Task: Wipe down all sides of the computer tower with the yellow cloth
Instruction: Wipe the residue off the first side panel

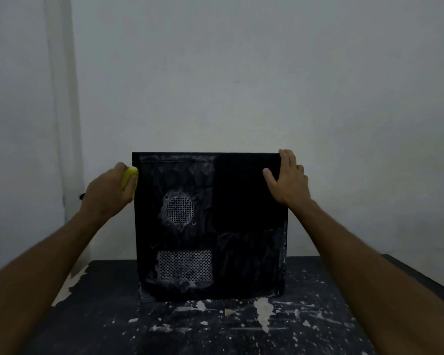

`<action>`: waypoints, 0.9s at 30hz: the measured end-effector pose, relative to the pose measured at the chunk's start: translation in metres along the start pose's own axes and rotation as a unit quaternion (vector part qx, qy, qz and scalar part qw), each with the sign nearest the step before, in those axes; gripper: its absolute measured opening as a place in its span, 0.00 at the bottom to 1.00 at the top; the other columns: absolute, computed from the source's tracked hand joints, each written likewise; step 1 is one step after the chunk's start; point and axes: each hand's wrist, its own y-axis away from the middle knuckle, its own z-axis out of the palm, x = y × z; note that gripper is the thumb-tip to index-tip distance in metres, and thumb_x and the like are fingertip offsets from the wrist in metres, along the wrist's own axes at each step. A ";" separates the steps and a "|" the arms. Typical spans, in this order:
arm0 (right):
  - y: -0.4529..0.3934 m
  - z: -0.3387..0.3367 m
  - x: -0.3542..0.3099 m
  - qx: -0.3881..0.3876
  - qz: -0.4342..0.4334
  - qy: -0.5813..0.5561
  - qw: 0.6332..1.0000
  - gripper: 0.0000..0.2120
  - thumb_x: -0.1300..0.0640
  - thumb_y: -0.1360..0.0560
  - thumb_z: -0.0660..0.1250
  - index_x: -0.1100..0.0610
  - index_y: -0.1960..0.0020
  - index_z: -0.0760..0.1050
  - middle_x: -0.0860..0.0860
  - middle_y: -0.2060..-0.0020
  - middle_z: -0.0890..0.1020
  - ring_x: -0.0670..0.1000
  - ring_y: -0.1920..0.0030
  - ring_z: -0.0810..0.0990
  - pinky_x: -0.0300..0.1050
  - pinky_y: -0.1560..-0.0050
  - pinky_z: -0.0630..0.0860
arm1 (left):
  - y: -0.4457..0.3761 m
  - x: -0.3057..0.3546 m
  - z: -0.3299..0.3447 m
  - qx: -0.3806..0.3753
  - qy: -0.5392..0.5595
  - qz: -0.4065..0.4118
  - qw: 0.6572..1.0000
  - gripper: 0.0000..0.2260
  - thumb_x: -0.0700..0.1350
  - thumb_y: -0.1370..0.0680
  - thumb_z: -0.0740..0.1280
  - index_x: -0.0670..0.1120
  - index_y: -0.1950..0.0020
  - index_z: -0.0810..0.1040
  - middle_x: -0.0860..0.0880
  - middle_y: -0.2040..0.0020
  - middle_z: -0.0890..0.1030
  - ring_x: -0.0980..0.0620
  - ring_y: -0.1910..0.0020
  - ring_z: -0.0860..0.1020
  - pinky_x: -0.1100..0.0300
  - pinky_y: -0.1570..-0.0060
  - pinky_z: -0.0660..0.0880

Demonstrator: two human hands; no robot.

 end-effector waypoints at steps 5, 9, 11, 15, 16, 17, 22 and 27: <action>0.001 0.000 0.000 -0.006 0.000 0.006 1.000 0.38 0.38 0.19 0.58 0.55 0.18 0.49 0.52 0.18 0.52 0.65 0.27 0.63 0.64 0.31 0.66 | 0.033 -0.017 0.000 -0.156 -0.041 0.109 0.981 0.19 0.64 0.17 0.55 0.49 0.51 0.70 0.51 0.63 0.76 0.47 0.68 0.76 0.51 0.68 0.75; 0.000 -0.001 -0.002 -0.012 0.004 0.015 1.000 0.39 0.37 0.20 0.59 0.54 0.17 0.48 0.52 0.18 0.51 0.65 0.27 0.63 0.64 0.31 0.67 | 0.015 -0.022 -0.003 -0.075 0.007 0.048 0.996 0.13 0.54 0.17 0.64 0.45 0.49 0.75 0.48 0.63 0.77 0.46 0.67 0.76 0.51 0.65 0.73; -0.001 -0.001 0.001 -0.015 0.003 0.018 1.000 0.40 0.37 0.20 0.59 0.54 0.17 0.48 0.51 0.18 0.51 0.65 0.27 0.64 0.64 0.32 0.67 | 0.018 -0.021 -0.002 -0.105 0.001 0.071 0.992 0.13 0.55 0.17 0.62 0.46 0.49 0.75 0.50 0.62 0.77 0.47 0.66 0.76 0.52 0.65 0.73; 0.000 0.000 0.001 -0.014 -0.002 0.022 1.000 0.41 0.37 0.21 0.61 0.54 0.18 0.48 0.52 0.18 0.51 0.66 0.28 0.65 0.64 0.33 0.67 | 0.044 -0.030 -0.002 -0.239 -0.071 0.158 0.955 0.25 0.63 0.18 0.55 0.47 0.35 0.77 0.50 0.53 0.80 0.50 0.60 0.79 0.54 0.61 0.77; 0.000 0.001 0.000 -0.014 -0.001 0.023 1.000 0.42 0.37 0.21 0.62 0.55 0.18 0.48 0.52 0.18 0.51 0.66 0.28 0.65 0.64 0.33 0.68 | 0.046 -0.032 -0.001 -0.248 -0.070 0.158 0.953 0.26 0.64 0.19 0.55 0.47 0.33 0.76 0.49 0.51 0.80 0.49 0.59 0.80 0.54 0.60 0.78; 0.001 0.001 -0.001 -0.013 -0.001 0.024 1.000 0.42 0.37 0.22 0.63 0.55 0.18 0.48 0.52 0.18 0.51 0.66 0.29 0.65 0.64 0.34 0.68 | 0.043 -0.032 -0.002 -0.244 -0.060 0.144 0.957 0.25 0.62 0.19 0.57 0.47 0.33 0.76 0.48 0.50 0.81 0.49 0.58 0.80 0.54 0.60 0.77; 0.000 -0.001 0.002 -0.014 -0.008 0.031 0.999 0.43 0.37 0.22 0.64 0.55 0.18 0.48 0.53 0.18 0.51 0.66 0.29 0.66 0.64 0.34 0.69 | 0.034 -0.024 0.005 -0.148 -0.005 0.077 0.986 0.16 0.48 0.19 0.70 0.44 0.32 0.77 0.47 0.51 0.77 0.48 0.61 0.77 0.51 0.61 0.76; 0.001 -0.001 0.000 -0.018 -0.006 0.028 0.999 0.44 0.37 0.23 0.65 0.55 0.18 0.48 0.53 0.18 0.51 0.67 0.29 0.66 0.64 0.34 0.69 | 0.050 -0.029 0.005 -0.238 -0.050 0.236 0.941 0.22 0.58 0.19 0.59 0.45 0.36 0.81 0.45 0.49 0.80 0.46 0.57 0.81 0.57 0.61 0.76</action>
